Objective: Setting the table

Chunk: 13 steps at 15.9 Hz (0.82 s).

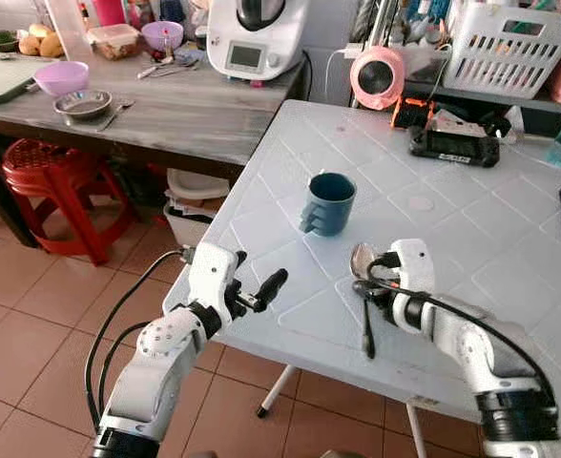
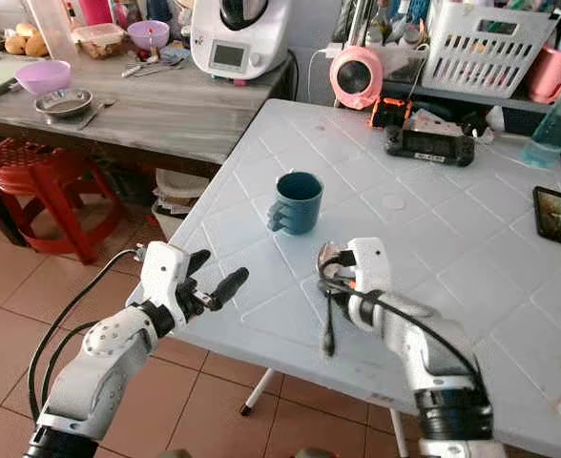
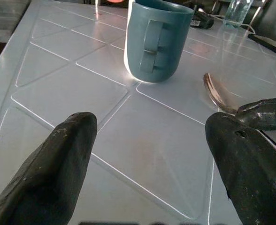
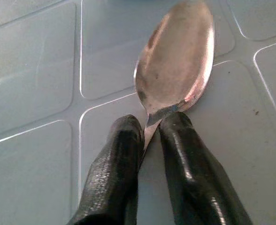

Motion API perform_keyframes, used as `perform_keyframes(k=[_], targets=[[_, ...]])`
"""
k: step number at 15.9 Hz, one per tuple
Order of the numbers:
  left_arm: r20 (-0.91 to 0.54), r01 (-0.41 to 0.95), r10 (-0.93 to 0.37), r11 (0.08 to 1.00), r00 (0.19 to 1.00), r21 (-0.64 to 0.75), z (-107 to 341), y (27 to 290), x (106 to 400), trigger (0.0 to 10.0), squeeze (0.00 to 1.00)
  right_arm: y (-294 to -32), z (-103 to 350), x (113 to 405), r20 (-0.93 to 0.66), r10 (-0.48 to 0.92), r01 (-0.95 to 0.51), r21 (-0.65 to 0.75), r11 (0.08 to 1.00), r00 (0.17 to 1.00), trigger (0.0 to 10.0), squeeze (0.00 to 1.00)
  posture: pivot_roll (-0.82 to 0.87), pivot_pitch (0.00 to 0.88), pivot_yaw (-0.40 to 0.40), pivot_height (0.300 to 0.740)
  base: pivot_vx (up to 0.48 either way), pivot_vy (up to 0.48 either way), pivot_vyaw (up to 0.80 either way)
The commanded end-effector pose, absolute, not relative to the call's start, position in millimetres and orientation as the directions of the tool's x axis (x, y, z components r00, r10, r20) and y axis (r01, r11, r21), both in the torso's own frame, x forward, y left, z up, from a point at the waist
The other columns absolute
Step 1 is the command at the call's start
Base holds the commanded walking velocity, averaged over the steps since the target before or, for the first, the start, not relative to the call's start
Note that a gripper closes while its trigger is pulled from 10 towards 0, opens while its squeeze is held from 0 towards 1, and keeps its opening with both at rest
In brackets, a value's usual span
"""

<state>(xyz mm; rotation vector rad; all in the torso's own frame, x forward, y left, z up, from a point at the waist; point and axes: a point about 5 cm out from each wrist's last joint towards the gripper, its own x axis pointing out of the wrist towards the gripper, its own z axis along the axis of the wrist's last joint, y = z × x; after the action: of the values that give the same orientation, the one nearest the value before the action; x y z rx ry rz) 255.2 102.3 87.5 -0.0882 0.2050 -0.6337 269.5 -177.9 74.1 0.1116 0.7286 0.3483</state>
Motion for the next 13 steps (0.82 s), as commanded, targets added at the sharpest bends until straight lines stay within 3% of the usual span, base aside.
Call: perform_keyframes(k=[1,4,9,11,12,13], targets=[[-0.167,0.586,-0.6,0.8,0.782,-0.132,89.2,101.9,254.3,10.0,0.0,-206.7,14.2,230.2,-0.861,0.197,-0.141,0.147,0.979,0.469,0.0,0.0,-0.04,0.001,0.025,0.74,0.0,0.0,0.0],[-0.171,0.582,-0.596,0.803,0.784,-0.131,88.6,103.0,253.3,10.0,0.0,-224.3,17.2,236.0,-0.847,0.111,-0.124,0.053,0.991,0.52,0.0,0.0,-0.04,0.006,0.031,0.74,0.0,0.0,0.0],[-0.173,0.585,-0.599,0.801,0.782,-0.128,88.9,102.8,253.2,10.0,0.0,-243.2,39.4,256.5,-0.71,-0.049,0.036,-0.033,0.999,0.702,0.0,0.0,-0.05,0.012,0.048,0.74,0.0,0.0,0.0],[-0.172,0.587,-0.6,0.8,0.781,-0.124,89.4,102.4,253.7,10.0,0.0,-243.5,46.8,262.4,-0.633,-0.101,0.103,-0.034,0.994,0.768,0.8,0.0,-0.04,0.012,0.05,0.74,0.0,0.0,0.0],[-0.17,0.586,-0.598,0.801,0.783,-0.121,90.0,102.7,254.0,10.0,0.0,-239.9,48.5,264.3,-0.613,-0.108,0.12,-0.022,0.992,0.782,9.8,0.0,-0.04,0.012,0.05,0.74,0.0,0.0,0.0],[-0.17,0.585,-0.597,0.802,0.784,-0.12,90.0,102.8,254.1,10.0,0.0,-237.9,48.5,264.8,-0.608,-0.113,0.132,-0.013,0.991,0.786,10.0,0.0,-0.04,0.012,0.047,0.74,0.0,0.0,0.0]])
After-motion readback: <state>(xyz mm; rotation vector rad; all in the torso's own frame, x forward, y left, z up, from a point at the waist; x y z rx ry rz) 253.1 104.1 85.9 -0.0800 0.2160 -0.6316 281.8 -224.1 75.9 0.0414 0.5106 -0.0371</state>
